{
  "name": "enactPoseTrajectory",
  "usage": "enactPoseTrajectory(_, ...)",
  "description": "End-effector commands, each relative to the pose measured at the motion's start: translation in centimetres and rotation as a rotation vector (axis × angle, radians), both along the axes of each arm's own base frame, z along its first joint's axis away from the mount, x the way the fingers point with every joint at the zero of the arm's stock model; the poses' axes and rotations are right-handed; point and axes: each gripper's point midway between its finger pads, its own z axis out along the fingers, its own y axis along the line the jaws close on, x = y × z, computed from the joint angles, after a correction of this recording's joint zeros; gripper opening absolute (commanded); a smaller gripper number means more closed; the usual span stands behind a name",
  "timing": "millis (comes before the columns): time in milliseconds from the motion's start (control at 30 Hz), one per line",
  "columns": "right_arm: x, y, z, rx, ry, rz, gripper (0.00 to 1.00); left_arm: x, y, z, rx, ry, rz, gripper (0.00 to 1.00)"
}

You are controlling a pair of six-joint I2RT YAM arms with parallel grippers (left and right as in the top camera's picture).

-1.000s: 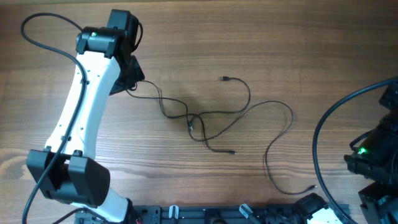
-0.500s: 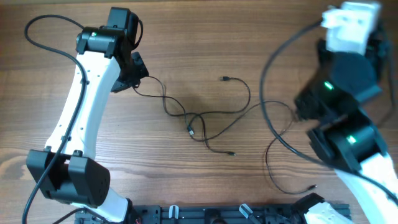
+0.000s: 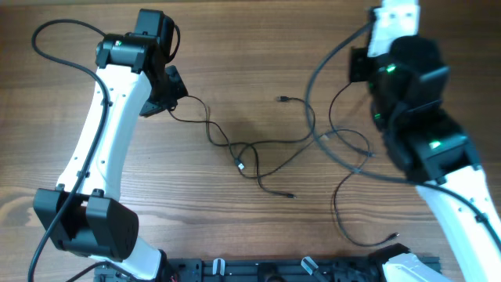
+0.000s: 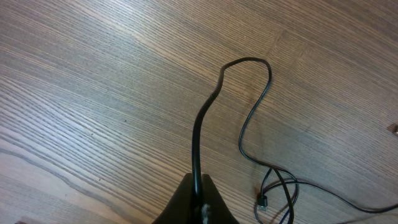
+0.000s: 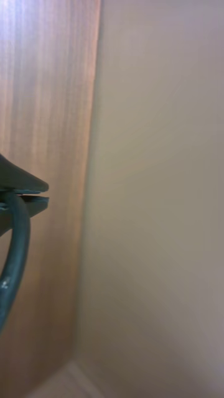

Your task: Untangle cables

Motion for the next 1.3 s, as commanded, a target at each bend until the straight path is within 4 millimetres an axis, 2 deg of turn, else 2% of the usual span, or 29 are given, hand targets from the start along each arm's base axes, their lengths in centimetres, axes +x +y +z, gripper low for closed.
enactPoseTrajectory(0, -0.2, -3.3, 2.4, 0.183, -0.024, -0.009, 0.04, 0.1, -0.1, -0.1, -0.001, 0.003, -0.002, 0.04)
enactPoseTrajectory(100, -0.8, -9.8, 2.6, 0.181, -0.006, -0.178, 0.04, 0.1, -0.1, -0.1, -0.001, 0.003, -0.002, 0.04)
enactPoseTrajectory(167, -1.6, -12.7, 3.3, 0.178, -0.009, -0.253, 0.04, 0.1, -0.1, -0.1, -0.001, 0.003, -0.002, 0.04)
enactPoseTrajectory(267, -4.0, -19.2, 5.3, 0.173, -0.044, -0.431, 0.04, 0.1, -0.1, -0.1, -0.001, 0.003, -0.002, 0.04)
enactPoseTrajectory(367, -6.2, -23.5, 6.5, 0.186, -0.072, -0.526, 0.04, 0.1, -0.1, -0.1, -0.001, 0.003, -0.002, 0.04)
enactPoseTrajectory(467, -8.2, -26.9, 6.6, 0.264, -0.101, -0.591, 0.04, 0.1, -0.1, -0.1, -0.001, 0.003, -0.002, 0.04)
enactPoseTrajectory(600, -9.5, -29.2, 6.2, 0.346, -0.118, -0.619, 0.04, 0.1, -0.1, -0.1, -0.001, 0.003, -0.002, 0.04)
enactPoseTrajectory(800, -11.6, -32.8, 5.4, 0.4, -0.134, -0.756, 0.04, 0.1, -0.1, -0.1, -0.001, 0.004, -0.003, 0.04)
enactPoseTrajectory(933, -12.3, -35.1, 3.8, 0.435, -0.115, -0.829, 0.04, 0.1, -0.1, -0.1, -0.001, 0.003, -0.002, 0.04)
enactPoseTrajectory(1033, -12.1, -36.4, 2.0, 0.485, -0.084, -0.868, 0.04, 0.1, -0.1, -0.1, -0.002, 0.003, -0.002, 0.04)
enactPoseTrajectory(1133, -11.3, -38.0, -1.0, 0.546, -0.023, -0.915, 0.04, 0.1, -0.1, -0.1, -0.002, 0.003, -0.002, 0.04)
enactPoseTrajectory(1267, -11.7, -40.3, -5.0, 0.644, 0.033, -1.074, 0.04, 0.1, -0.1, -0.1, -0.002, 0.002, -0.002, 0.04)
